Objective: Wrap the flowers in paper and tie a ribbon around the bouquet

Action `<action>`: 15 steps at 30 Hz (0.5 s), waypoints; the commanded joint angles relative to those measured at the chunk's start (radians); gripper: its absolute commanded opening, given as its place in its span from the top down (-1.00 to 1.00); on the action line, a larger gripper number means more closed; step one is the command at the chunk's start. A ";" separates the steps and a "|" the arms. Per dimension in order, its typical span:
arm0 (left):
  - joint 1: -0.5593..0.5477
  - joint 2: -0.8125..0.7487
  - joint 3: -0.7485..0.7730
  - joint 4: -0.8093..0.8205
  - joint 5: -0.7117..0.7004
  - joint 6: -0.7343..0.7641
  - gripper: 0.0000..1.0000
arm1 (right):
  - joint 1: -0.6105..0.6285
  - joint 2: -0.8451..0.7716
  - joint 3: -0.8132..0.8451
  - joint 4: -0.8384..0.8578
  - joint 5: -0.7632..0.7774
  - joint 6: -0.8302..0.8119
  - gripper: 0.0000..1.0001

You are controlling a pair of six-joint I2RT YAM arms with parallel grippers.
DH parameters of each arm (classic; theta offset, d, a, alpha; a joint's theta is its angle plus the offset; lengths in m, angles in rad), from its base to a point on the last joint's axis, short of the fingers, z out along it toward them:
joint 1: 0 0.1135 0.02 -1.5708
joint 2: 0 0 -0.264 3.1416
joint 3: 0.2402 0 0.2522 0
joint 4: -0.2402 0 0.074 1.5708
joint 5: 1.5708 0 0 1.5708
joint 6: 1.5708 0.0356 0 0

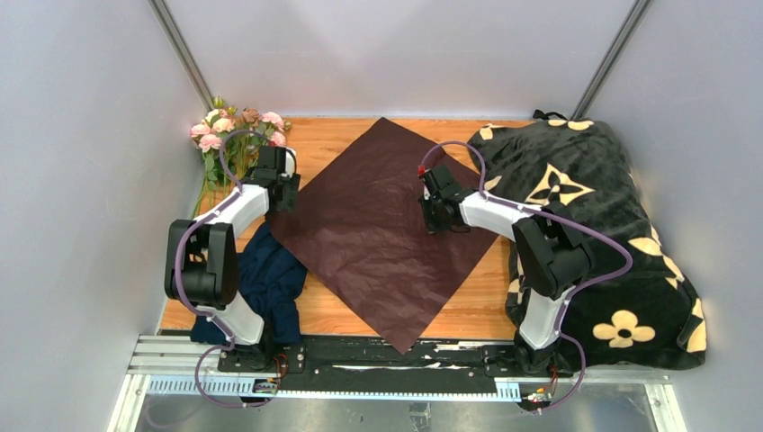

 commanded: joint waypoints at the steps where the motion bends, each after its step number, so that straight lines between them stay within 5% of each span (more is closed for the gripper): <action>1: 0.003 -0.093 0.021 -0.079 0.021 0.052 -0.65 | -0.018 -0.072 0.037 -0.233 0.057 -0.078 0.89; 10: -0.005 -0.338 0.083 -0.391 0.165 0.251 -0.75 | -0.051 -0.117 0.296 -0.375 0.126 -0.189 0.93; 15: -0.099 -0.394 0.112 -0.525 0.095 0.367 -0.75 | -0.142 -0.036 0.418 -0.366 0.116 -0.214 1.00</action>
